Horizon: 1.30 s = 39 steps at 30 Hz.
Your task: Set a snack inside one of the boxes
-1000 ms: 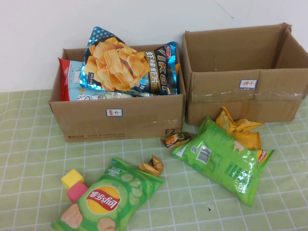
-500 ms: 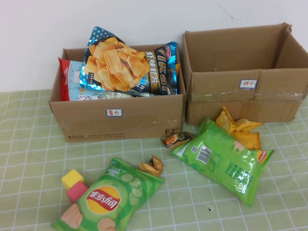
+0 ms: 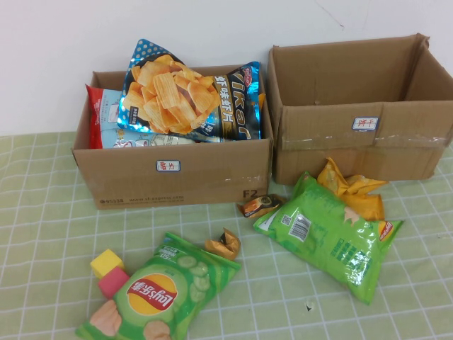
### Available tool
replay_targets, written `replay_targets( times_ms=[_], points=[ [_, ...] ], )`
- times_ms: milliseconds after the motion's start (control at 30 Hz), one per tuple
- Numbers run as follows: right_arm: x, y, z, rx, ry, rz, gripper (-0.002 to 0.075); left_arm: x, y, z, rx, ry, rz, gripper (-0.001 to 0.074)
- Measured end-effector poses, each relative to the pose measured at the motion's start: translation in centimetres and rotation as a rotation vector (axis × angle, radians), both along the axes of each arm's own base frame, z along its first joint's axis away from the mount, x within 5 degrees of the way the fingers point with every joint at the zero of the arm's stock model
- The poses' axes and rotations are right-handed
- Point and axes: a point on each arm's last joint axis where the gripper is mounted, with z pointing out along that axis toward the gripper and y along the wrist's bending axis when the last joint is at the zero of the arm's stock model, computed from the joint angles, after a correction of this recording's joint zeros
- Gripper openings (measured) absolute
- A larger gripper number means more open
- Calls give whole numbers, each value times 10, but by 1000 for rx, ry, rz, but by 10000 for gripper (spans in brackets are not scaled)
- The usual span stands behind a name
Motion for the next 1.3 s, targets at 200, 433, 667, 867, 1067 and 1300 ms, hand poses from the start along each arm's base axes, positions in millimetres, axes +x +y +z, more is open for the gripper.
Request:
replay_targets(
  times_ms=[200,433,667,867,1067,1300],
  points=[
    [5,-4,19,20,132,-45,-2,-4,-5,31,136,111,36,-2],
    [12,1,46,-130,473,-117,-2,-14,-4,86,179,460,48,-2],
    [52,8,12,-281,1092,-66,-2,30,-6,64,101,1005,-54,-2],
    [66,11,-32,-366,1576,16,-2,61,-16,39,-71,1211,-213,-2],
    [71,15,-56,-327,1709,94,-2,92,-24,-1,-329,1350,-314,-2],
    [73,16,-54,-293,1681,116,-2,120,-27,-37,-553,1516,-326,-2]
  ],
)
